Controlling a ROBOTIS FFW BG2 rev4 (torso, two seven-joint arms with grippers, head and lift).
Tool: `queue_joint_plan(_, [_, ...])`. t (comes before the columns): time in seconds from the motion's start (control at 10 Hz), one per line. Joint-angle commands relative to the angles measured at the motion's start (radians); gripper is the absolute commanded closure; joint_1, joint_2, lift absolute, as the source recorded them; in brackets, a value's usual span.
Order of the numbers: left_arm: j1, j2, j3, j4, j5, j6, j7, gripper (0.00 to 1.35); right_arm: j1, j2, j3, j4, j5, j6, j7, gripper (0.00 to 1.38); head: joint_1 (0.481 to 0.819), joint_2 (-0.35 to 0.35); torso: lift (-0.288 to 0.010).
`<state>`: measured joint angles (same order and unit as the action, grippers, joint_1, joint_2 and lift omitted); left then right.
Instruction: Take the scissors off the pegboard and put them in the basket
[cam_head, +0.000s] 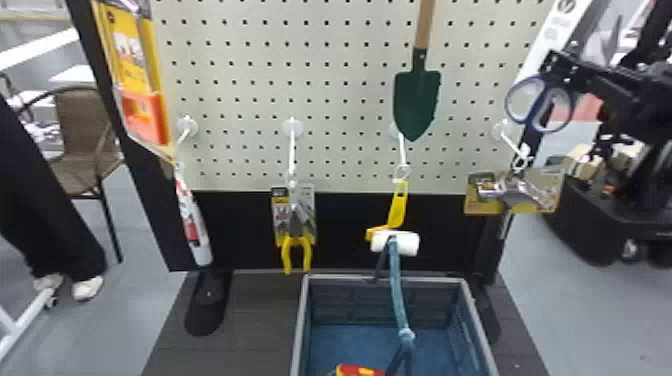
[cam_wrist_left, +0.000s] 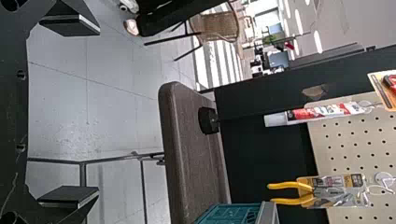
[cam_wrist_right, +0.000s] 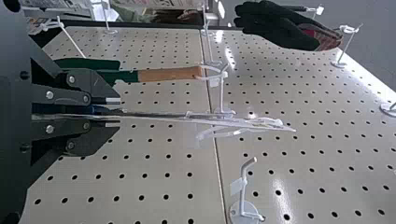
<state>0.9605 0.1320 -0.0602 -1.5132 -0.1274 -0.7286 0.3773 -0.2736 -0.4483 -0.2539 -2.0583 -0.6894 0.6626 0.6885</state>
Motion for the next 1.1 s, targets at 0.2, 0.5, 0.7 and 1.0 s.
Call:
queue_joint_plan(0.2, [0.0,0.001,-0.004,0.0,0.002,0.002,0.0,0.1,0.072,0.06,-0.045,-0.027,0.008,-0.011,-0.004,1.29,0.549,0.0,-0.1])
queue_joint_plan(0.5, [0.002,0.003,-0.006,0.0,0.003,0.002,0.0,0.1,0.15,0.129,-0.096,-0.027,0.008,-0.029,-0.009,1.29,0.549,0.0,-0.1])
queue_joint_plan(0.7, [0.004,0.005,-0.004,0.0,0.005,0.0,0.0,0.1,0.19,0.2,-0.131,-0.027,0.045,-0.048,-0.009,1.29,0.549,0.0,-0.1])
queue_joint_plan(1.0, [0.006,0.005,-0.004,0.0,0.006,-0.003,0.0,0.1,0.253,0.244,-0.147,-0.005,0.031,-0.075,-0.009,1.29,0.549,0.0,-0.1])
